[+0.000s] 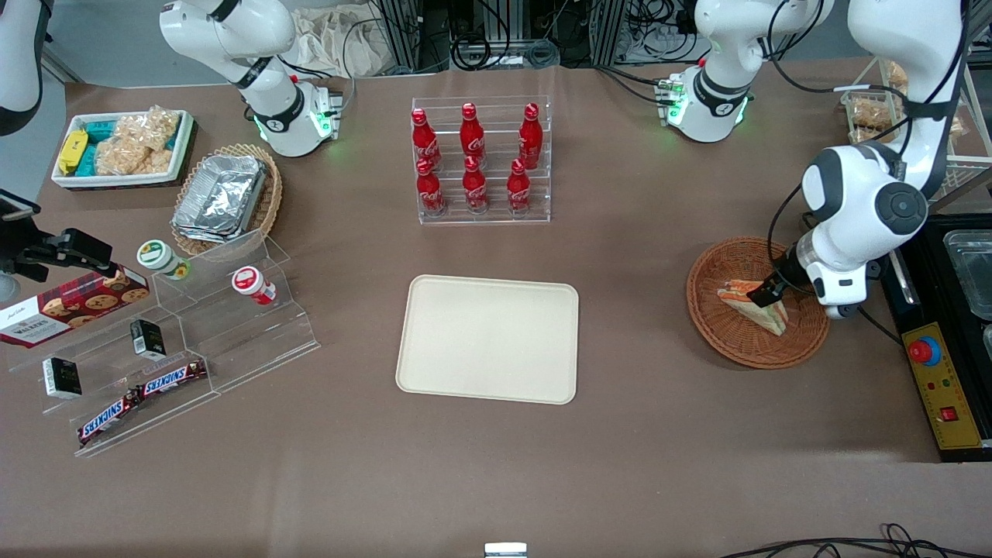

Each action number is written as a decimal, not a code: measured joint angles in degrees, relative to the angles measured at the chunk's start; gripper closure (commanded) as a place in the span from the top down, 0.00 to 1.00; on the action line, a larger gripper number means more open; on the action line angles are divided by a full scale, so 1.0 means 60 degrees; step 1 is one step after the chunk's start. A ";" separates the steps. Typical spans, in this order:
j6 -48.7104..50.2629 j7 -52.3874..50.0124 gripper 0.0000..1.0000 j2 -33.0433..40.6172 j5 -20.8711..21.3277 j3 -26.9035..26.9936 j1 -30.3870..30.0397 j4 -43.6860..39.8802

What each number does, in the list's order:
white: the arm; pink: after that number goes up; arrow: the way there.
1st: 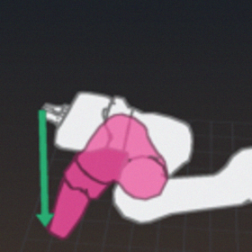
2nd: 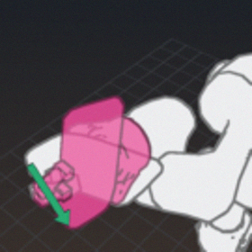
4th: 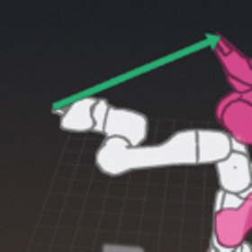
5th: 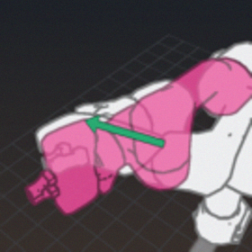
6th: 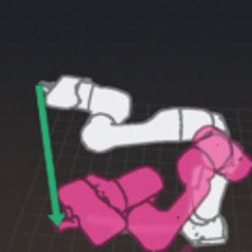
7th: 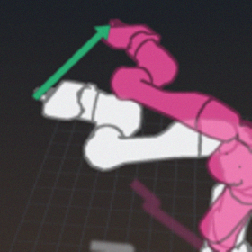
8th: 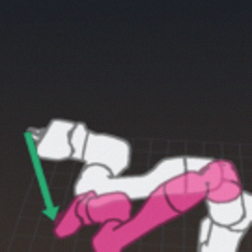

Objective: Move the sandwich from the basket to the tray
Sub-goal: 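Lower the left gripper onto the wrapped sandwich and close on it, then adjust the grip and lift the sandwich out of the basket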

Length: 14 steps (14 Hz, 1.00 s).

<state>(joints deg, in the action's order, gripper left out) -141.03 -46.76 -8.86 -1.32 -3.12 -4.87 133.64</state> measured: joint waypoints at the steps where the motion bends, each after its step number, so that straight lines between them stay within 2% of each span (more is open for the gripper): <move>1: -0.0244 -0.0085 1.00 -0.0175 -0.0002 -0.0003 0.0001 -0.0003; 7: -0.0565 -0.0455 1.00 -0.0343 -0.0001 -0.0039 0.0014 -0.0168; 11: 0.0642 -0.0755 1.00 -0.0059 0.0001 -0.0073 0.0032 -0.0844; 14: 0.1032 -0.0980 1.00 -0.0372 0.0006 -0.0073 0.0033 -0.1253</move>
<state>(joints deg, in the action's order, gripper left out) -134.83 -52.63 -11.10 -1.29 -3.56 -4.67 126.13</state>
